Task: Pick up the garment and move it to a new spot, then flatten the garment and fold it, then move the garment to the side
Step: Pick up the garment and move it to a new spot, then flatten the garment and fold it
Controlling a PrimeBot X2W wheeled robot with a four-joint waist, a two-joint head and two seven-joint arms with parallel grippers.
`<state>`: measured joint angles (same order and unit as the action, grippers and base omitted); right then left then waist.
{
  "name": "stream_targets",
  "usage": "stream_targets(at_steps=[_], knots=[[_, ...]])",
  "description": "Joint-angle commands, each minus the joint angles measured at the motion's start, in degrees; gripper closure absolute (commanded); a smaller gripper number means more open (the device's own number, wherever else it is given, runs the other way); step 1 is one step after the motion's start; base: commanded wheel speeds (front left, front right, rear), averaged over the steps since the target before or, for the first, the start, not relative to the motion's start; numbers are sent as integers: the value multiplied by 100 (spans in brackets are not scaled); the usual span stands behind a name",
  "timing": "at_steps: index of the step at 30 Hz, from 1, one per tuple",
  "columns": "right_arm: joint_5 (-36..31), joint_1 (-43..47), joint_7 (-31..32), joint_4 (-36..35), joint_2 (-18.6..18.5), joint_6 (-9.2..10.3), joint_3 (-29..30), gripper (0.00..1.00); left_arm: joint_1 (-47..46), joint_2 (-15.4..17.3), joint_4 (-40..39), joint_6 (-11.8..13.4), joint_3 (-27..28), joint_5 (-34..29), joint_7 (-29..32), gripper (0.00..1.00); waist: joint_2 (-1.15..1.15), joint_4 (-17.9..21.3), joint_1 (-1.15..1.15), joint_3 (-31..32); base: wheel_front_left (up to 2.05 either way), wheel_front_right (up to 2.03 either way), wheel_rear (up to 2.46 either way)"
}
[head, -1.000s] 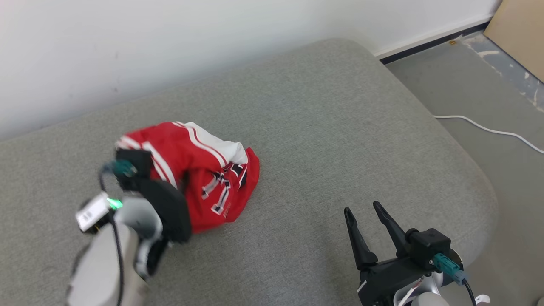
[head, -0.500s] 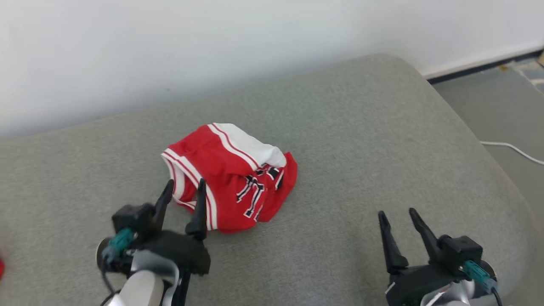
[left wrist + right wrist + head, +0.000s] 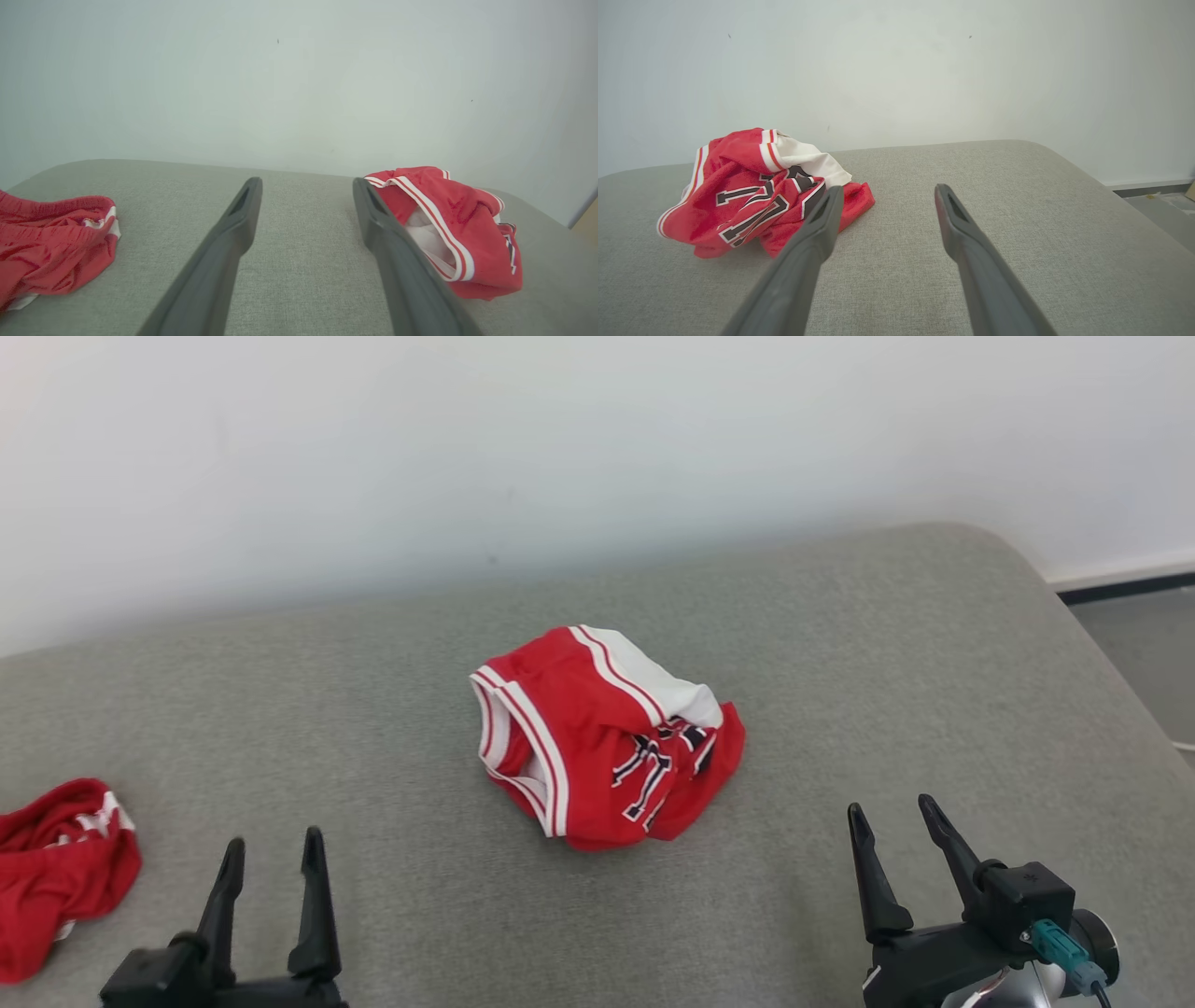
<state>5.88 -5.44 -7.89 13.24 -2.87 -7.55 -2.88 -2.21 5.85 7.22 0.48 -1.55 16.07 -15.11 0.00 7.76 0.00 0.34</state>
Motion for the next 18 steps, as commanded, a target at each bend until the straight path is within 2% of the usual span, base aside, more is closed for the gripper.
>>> stream_targets(at_steps=[1,10,18], knots=[[-41,59,3,-31,-23,12,0,0,103,-39,-54,-21,49,-51,-5,0,0,-189,0,130,0,0,0],[-7,172,-32,9,-75,12,-83,0,591,-143,-35,-204,317,-340,-6,0,0,-576,0,282,0,0,0],[51,202,1,89,-47,12,-58,0,756,-227,45,-335,325,-420,-7,0,0,-620,0,282,0,0,0]])
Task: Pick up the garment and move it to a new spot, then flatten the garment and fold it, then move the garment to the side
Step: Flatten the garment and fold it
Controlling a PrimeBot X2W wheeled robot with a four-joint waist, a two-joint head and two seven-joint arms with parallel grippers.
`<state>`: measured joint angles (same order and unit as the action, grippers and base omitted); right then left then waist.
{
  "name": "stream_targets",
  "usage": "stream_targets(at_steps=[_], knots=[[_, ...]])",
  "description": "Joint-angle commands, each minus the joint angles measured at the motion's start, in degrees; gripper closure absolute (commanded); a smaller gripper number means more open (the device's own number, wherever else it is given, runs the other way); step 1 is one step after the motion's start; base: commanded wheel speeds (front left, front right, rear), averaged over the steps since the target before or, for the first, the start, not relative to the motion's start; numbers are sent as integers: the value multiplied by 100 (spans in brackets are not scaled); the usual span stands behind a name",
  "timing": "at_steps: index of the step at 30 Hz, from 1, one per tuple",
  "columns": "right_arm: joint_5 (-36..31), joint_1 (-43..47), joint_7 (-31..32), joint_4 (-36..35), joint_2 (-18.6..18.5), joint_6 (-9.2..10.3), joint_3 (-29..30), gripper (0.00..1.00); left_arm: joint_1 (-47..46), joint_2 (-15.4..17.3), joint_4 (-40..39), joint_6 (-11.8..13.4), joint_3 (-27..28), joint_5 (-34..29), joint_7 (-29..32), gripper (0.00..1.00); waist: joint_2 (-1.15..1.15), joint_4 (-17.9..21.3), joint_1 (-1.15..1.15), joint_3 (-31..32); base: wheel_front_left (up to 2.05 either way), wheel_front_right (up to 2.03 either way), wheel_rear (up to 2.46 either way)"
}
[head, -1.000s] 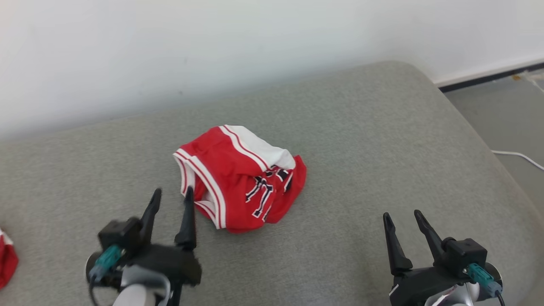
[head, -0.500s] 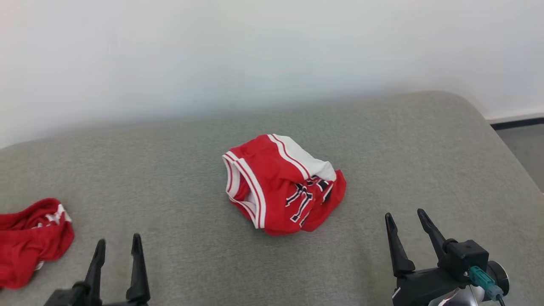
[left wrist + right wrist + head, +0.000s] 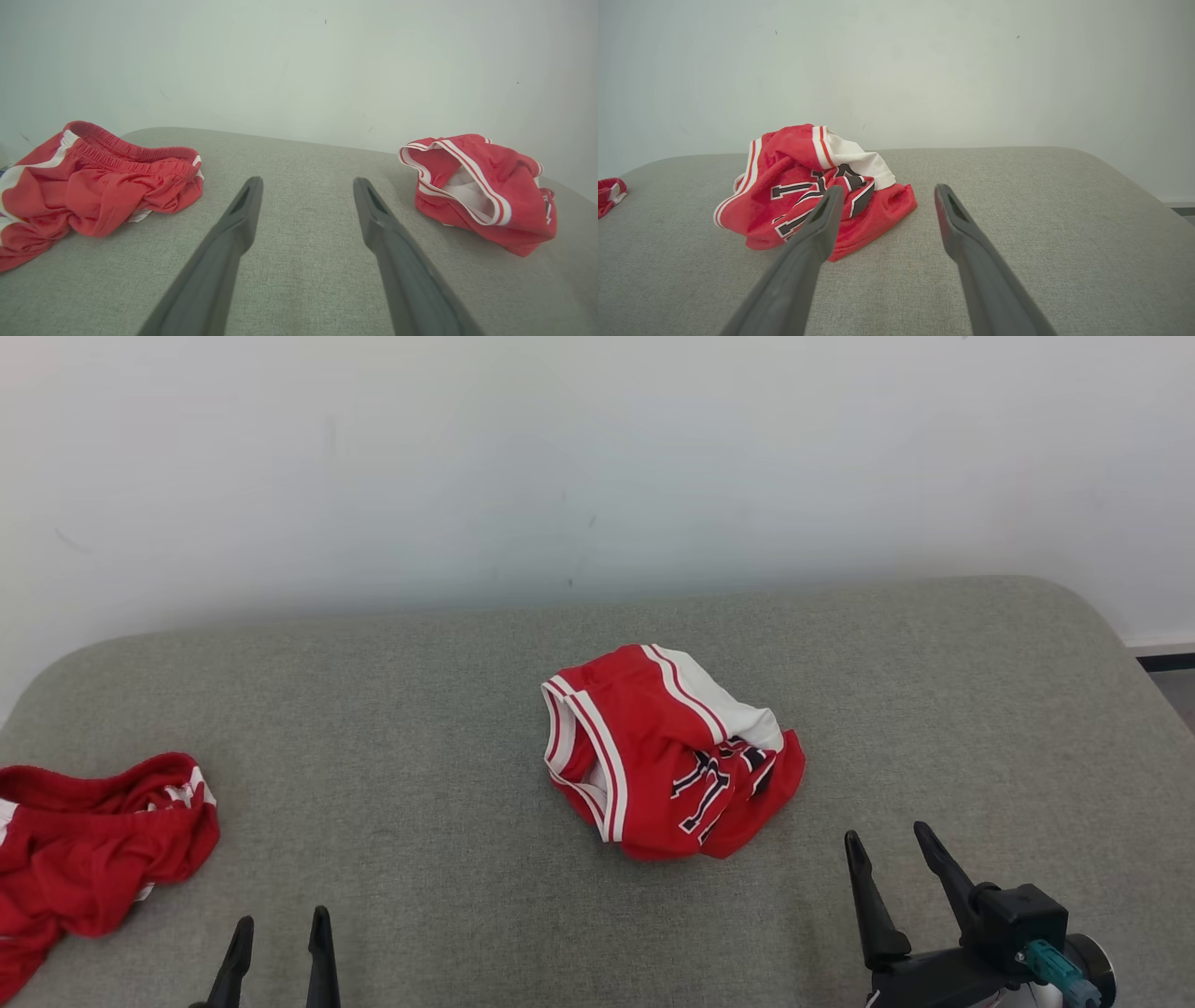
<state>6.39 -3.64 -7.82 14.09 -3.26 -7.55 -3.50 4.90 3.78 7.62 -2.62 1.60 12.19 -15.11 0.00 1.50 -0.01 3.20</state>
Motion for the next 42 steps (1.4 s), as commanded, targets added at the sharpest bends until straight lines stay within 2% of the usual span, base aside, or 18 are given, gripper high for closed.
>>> stream_targets(at_steps=[1,20,23,29,32,38,42], knots=[[-7,19,-7,9,-6,12,3,0,51,-31,-5,-26,16,-30,-7,0,0,16,1,-7,0,0,0],[64,-204,209,-42,28,12,57,0,82,-83,-29,30,-57,-79,-7,0,0,34,1,-44,0,0,0],[216,-551,586,-16,35,12,10,0,42,-85,-34,14,-85,-84,-7,0,0,13,1,-72,0,0,0],[608,-1728,2173,507,-18,12,-191,0,-87,-88,-97,-36,-258,-94,-7,0,0,-246,1,-235,0,0,0],[797,-2342,2737,965,-85,12,-222,0,-226,-84,-42,-153,-292,-65,-7,0,0,-482,1,-365,0,0,0],[1059,-3387,3270,2061,-262,12,-80,0,-634,-87,2,-344,-578,-62,-7,0,0,-1139,1,-751,0,0,0],[1153,-3819,3483,2699,-325,12,25,0,-836,-90,-9,-373,-794,13,-6,0,0,-1472,1,-943,0,0,0]])
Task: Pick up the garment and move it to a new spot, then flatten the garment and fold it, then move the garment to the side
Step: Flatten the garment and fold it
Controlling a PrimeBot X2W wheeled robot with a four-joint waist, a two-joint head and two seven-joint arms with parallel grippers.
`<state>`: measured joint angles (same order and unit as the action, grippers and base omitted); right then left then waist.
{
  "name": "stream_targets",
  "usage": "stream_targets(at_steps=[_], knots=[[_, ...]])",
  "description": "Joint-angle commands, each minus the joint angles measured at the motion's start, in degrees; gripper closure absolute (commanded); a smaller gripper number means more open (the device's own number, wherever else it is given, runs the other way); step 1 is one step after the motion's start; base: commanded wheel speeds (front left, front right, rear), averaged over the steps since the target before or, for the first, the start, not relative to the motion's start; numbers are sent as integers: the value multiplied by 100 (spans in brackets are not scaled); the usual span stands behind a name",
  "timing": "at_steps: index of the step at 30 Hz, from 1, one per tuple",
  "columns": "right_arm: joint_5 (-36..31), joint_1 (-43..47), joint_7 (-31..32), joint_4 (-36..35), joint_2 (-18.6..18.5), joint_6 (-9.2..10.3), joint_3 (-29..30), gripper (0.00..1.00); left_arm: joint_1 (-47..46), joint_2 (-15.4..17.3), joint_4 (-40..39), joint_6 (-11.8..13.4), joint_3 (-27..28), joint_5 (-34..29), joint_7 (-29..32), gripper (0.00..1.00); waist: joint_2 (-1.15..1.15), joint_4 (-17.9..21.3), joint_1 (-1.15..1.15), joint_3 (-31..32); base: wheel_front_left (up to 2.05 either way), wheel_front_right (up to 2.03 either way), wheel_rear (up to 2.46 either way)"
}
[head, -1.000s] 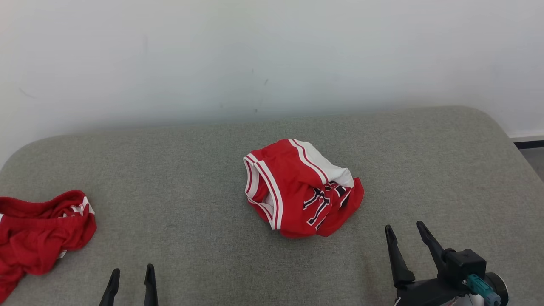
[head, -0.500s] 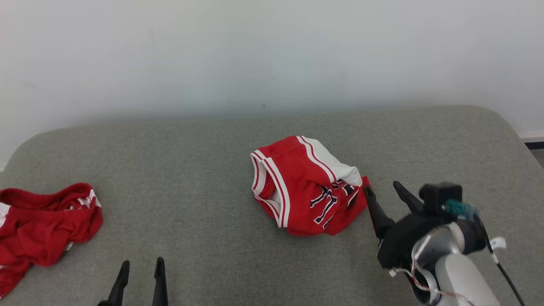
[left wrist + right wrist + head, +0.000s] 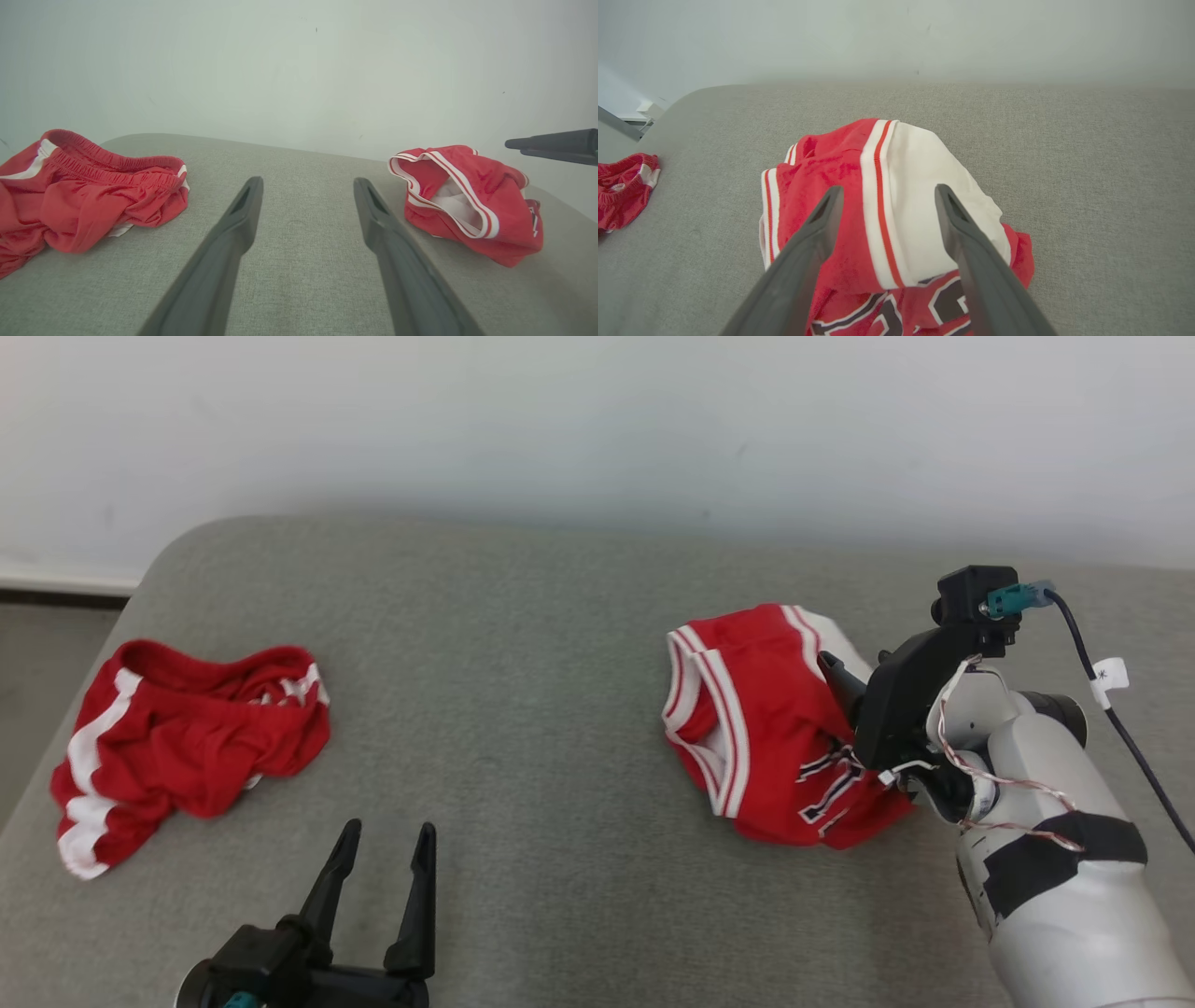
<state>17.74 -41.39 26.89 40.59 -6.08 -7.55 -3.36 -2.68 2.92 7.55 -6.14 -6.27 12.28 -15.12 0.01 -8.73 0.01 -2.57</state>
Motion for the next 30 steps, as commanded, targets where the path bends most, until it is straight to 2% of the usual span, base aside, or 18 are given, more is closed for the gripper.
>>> stream_targets(at_steps=[1,5,9,10,11,12,17,25,30], knots=[[-36,-122,72,223,-99,12,69,0,-113,-2,-5,-32,-56,26,-6,0,-1,-516,-1,-405,0,0,0],[-283,-393,218,815,-100,12,262,0,-201,-3,4,-36,-175,71,-6,0,-1,-683,-1,-483,0,0,0],[-258,-529,304,1206,38,12,268,0,-222,-3,17,-50,-204,91,-6,0,-1,-732,-1,-497,0,0,0],[-262,-564,306,1261,46,12,253,13,-223,-3,16,-51,-195,101,-6,0,-1,-727,-1,-495,0,0,0],[-290,-583,319,1309,57,12,216,87,-221,-3,17,-49,-185,109,-5,0,-1,-718,-1,-490,0,0,0],[-296,-593,327,1358,88,12,164,100,-214,-3,23,-47,-176,111,-6,0,-1,-703,-1,-474,0,0,0],[-237,-665,315,1436,142,12,-98,100,-152,-3,54,-52,-133,103,-6,0,-1,-606,-1,-362,0,0,0],[260,-832,3,1002,251,12,-679,100,-15,-2,90,-77,-31,13,-5,0,-1,-426,-1,-138,0,0,0],[1340,-1152,-82,174,314,12,-1265,100,79,-3,86,-82,92,-43,-5,0,-1,-276,-1,-32,0,0,0]])
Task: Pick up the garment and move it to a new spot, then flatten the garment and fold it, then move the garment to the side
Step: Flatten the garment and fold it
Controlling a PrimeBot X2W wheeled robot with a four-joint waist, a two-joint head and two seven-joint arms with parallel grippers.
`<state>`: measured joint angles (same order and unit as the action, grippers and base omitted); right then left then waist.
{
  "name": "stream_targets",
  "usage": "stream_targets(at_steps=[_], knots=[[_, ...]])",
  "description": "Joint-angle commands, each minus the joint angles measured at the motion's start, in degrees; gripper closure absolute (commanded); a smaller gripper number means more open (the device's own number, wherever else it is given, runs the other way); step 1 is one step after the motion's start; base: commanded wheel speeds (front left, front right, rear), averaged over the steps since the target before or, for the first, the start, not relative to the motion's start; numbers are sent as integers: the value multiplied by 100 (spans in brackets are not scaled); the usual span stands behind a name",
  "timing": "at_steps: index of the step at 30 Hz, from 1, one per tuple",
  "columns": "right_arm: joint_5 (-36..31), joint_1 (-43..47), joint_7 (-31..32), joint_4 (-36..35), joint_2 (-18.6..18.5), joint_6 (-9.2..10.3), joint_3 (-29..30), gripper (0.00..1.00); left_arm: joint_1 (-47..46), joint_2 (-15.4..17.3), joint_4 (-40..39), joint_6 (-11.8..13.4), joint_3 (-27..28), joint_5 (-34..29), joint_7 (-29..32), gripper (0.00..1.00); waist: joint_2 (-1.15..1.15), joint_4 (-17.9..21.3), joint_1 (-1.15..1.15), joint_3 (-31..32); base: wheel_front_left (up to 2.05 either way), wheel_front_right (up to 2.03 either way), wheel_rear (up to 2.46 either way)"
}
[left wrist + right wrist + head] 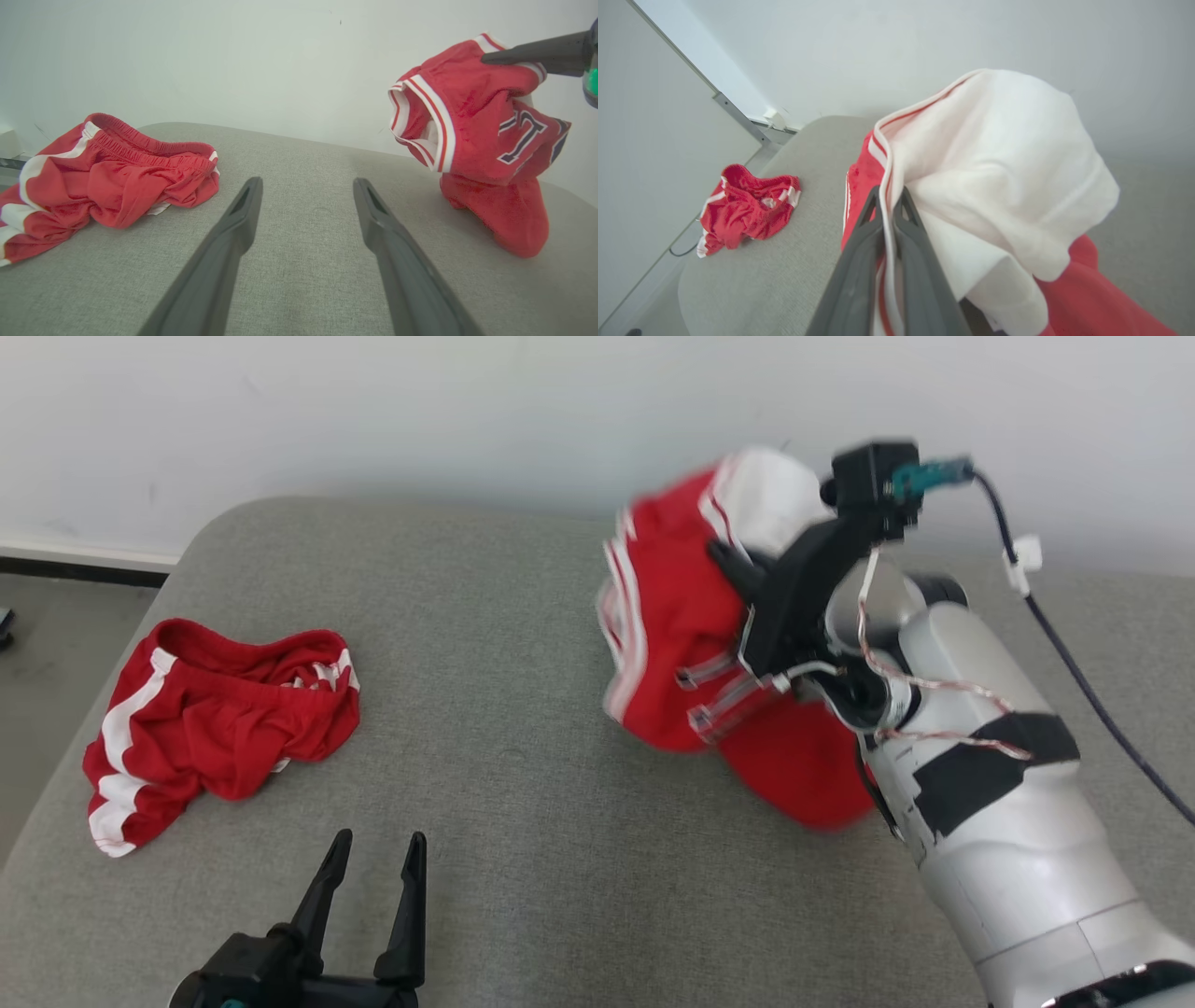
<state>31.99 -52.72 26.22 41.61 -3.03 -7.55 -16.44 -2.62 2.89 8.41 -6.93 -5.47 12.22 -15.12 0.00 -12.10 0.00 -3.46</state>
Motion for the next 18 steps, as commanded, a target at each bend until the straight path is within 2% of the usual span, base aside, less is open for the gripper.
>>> stream_targets(at_steps=[1,6,9,13,18], knots=[[185,-107,-58,-150,13,12,-70,100,74,-1,-1,-10,16,-54,-6,0,0,80,0,68,0,0,0],[808,-606,-260,-846,6,12,-651,100,65,0,10,-33,52,-118,-5,0,0,180,0,121,0,0,0],[1090,-860,-459,-1046,9,12,-717,100,84,0,1,-42,70,-122,-5,0,0,247,0,132,0,0,0],[945,-869,-633,-866,8,12,-592,100,118,0,7,-50,69,-83,-6,0,0,341,0,136,0,0,0],[542,-72,-496,-344,-110,12,-142,100,96,-1,-12,-45,59,-11,-5,0,0,477,0,62,0,0,0]])
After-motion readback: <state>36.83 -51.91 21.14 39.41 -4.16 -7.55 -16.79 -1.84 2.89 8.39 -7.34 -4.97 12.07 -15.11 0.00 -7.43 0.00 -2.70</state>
